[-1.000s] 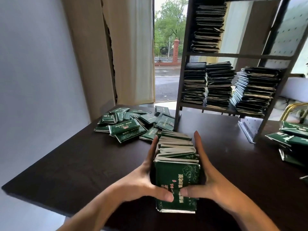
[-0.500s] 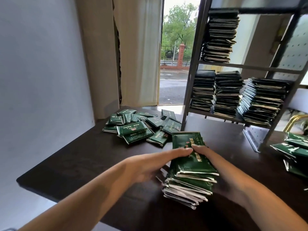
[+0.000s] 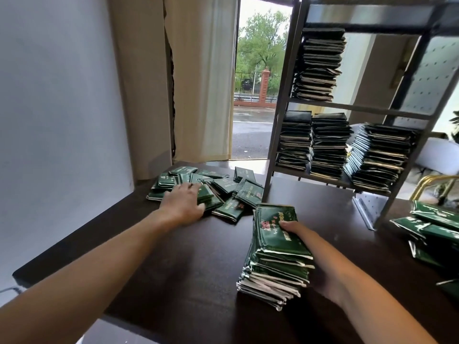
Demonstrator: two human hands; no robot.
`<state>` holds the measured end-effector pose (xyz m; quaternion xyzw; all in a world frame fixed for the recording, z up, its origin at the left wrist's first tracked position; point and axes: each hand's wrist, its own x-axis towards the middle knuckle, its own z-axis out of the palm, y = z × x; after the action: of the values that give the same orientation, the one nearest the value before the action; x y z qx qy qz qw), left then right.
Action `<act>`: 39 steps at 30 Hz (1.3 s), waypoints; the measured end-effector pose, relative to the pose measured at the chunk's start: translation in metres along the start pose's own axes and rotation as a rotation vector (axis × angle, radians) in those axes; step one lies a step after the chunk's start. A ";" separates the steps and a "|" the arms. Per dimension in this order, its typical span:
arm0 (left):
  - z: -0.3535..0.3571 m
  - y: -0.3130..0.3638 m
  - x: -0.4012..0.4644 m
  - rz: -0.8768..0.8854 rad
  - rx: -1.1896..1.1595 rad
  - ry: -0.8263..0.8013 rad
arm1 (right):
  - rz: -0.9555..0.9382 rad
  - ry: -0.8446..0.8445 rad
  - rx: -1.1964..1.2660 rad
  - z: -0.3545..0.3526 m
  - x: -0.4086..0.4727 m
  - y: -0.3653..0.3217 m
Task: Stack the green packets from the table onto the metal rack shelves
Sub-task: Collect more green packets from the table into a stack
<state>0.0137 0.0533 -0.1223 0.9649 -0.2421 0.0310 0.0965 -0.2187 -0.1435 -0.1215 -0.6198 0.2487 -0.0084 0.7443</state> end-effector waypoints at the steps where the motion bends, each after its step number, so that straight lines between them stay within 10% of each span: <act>1: 0.007 -0.008 0.009 -0.030 0.053 -0.045 | -0.014 0.017 0.030 0.000 0.000 0.001; 5: 0.027 -0.026 0.021 -0.036 0.169 -0.077 | -0.071 0.038 0.169 0.000 0.001 0.005; 11: 0.036 -0.031 0.009 0.193 0.203 0.286 | -0.092 0.046 0.298 0.015 0.002 0.012; 17: 0.029 -0.038 0.002 0.202 0.143 0.010 | -0.106 0.098 0.276 0.020 0.006 0.017; 39: 0.027 -0.015 -0.046 0.507 0.272 0.208 | -0.121 0.168 0.126 0.031 0.001 0.015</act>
<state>-0.0190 0.0823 -0.1567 0.8695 -0.4575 0.1850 -0.0200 -0.2109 -0.1115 -0.1328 -0.5828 0.2715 -0.1208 0.7563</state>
